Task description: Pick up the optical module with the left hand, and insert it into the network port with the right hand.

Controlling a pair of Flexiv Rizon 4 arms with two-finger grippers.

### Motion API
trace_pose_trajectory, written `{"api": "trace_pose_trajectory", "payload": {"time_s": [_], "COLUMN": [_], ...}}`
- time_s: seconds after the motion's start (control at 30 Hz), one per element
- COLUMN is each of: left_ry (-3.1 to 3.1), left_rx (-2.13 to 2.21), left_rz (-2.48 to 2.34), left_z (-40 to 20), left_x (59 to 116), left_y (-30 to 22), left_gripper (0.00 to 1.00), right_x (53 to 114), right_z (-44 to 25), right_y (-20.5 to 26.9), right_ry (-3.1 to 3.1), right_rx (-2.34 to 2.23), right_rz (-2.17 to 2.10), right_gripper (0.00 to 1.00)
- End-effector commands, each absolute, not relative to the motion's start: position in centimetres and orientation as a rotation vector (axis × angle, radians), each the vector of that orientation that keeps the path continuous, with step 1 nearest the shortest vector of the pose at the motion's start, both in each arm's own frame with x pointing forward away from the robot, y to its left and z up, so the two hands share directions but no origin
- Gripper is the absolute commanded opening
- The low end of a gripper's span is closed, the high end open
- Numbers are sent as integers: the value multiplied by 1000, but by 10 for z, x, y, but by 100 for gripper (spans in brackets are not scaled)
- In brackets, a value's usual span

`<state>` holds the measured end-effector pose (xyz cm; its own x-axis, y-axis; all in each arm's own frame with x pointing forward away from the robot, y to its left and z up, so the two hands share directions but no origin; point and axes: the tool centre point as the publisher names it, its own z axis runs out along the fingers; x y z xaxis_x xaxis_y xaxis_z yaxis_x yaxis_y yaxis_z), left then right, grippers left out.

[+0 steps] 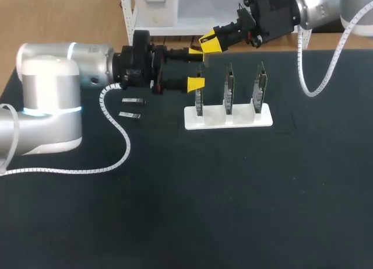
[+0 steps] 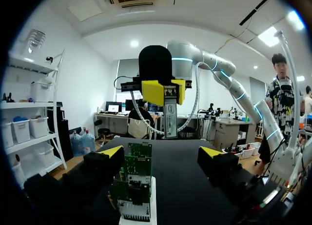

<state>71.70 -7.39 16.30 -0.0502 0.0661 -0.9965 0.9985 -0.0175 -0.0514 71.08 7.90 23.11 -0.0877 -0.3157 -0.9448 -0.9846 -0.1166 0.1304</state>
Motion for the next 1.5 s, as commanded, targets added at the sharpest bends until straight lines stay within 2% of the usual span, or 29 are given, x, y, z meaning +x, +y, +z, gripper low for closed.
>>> {"api": "trace_pose_trajectory", "payload": {"time_s": [0.03, 0.73, 1.5], "left_ry": [1428, 1588, 1596], "left_rx": [1293, 1490, 1464], "left_rz": [-1134, -897, -886], "left_z": [167, 173, 175], "left_x": [718, 739, 747], "left_y": [-54, -1, 6], "left_gripper": [100, 100, 100], "right_x": [709, 709, 701], "right_z": [231, 231, 221], "right_y": [78, 78, 85], "right_ry": [1459, 1459, 1462], "right_rx": [-1489, -1489, -1421], "right_rz": [1227, 1227, 1253], "right_gripper": [0, 0, 0]}}
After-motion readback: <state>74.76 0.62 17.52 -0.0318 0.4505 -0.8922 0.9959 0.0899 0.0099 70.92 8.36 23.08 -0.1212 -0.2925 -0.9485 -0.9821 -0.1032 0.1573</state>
